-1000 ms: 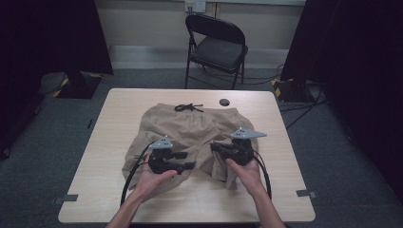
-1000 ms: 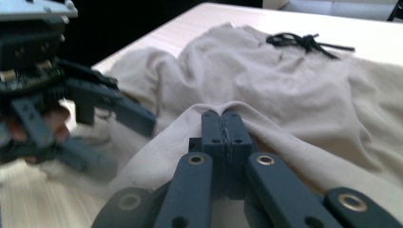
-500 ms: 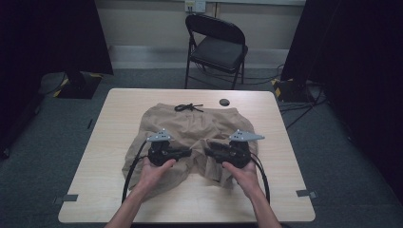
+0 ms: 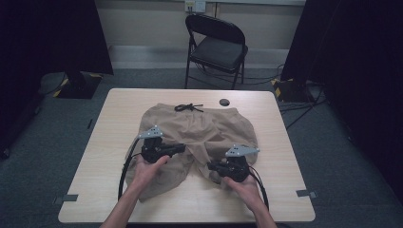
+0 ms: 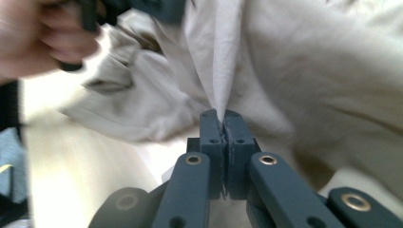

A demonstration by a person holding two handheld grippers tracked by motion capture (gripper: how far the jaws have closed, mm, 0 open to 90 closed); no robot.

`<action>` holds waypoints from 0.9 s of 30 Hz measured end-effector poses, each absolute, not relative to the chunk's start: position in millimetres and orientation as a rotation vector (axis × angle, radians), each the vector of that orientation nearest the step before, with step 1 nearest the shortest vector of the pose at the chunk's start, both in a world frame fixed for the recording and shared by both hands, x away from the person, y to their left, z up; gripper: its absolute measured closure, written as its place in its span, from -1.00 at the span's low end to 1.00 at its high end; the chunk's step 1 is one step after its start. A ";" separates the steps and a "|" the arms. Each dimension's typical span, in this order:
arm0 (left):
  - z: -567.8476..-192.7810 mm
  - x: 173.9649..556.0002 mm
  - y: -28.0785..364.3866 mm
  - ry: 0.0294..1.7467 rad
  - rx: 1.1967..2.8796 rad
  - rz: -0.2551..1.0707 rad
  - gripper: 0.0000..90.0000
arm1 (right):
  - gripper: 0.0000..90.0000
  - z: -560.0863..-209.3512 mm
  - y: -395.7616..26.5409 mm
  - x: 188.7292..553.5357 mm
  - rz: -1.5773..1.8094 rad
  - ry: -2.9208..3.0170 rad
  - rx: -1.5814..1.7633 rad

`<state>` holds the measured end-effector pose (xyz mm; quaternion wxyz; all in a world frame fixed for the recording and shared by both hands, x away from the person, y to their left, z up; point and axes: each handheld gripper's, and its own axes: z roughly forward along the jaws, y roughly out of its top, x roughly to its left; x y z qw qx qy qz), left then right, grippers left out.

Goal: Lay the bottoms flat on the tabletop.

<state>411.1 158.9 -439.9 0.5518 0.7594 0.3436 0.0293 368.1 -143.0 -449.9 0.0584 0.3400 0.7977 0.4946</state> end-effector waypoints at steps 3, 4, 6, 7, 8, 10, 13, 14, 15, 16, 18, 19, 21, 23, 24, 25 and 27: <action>-440.7 407.9 160.4 0.800 1.808 0.070 0.93 | 0.96 -433.8 -148.7 364.8 1.565 2.397 0.989; -440.6 406.8 160.9 0.799 1.816 0.075 0.93 | 0.96 -426.1 -151.2 364.6 1.593 2.381 0.979; -441.1 405.7 162.0 0.794 1.823 0.074 0.93 | 0.95 -416.6 -155.3 367.0 1.615 2.356 0.970; -442.1 405.6 163.0 0.795 1.819 0.074 0.93 | 0.96 -412.5 -157.7 369.7 1.619 2.338 0.970; -442.5 405.8 164.1 0.797 1.823 0.070 0.93 | 0.97 -409.4 -161.1 374.1 1.624 2.323 0.988; -445.7 407.2 166.2 0.809 1.816 0.063 0.93 | 0.98 -409.4 -164.5 382.0 1.621 2.308 1.012; -451.4 409.3 166.5 0.828 1.815 0.056 0.93 | 0.99 -418.2 -164.0 395.7 1.583 2.307 1.060; -453.7 410.3 167.2 0.843 1.814 0.056 0.92 | 0.99 -422.6 -162.9 400.2 1.563 2.310 1.080; -454.6 410.5 167.6 0.851 1.811 0.060 0.86 | 0.99 -428.5 -161.4 404.8 1.536 2.311 1.100; -454.9 410.2 168.5 0.871 1.800 0.066 0.77 | 0.99 -432.3 -160.7 407.5 1.538 2.310 1.117; -452.2 408.6 171.3 0.866 1.798 0.071 0.58 | 0.99 -441.1 -160.0 412.5 1.530 2.304 1.153; -450.5 407.2 171.5 0.867 1.789 0.076 0.55 | 0.99 -445.3 -159.7 413.9 1.527 2.300 1.168; -443.8 403.5 172.0 0.851 1.789 0.098 0.47 | 0.99 -448.7 -159.4 415.2 1.518 2.304 1.182; -438.9 400.8 170.7 0.823 1.790 0.097 0.47 | 0.99 -448.3 -158.7 415.8 1.514 2.302 1.176; -437.7 399.9 169.5 0.814 1.791 0.091 0.47 | 0.99 -447.0 -158.1 416.0 1.523 2.293 1.179; -436.4 398.9 167.1 0.798 1.794 0.084 0.48 | 0.99 -446.3 -158.0 416.3 1.523 2.291 1.173; -434.5 397.3 161.3 0.764 1.812 0.079 0.52 | 0.99 -444.6 -157.1 417.4 1.521 2.282 1.176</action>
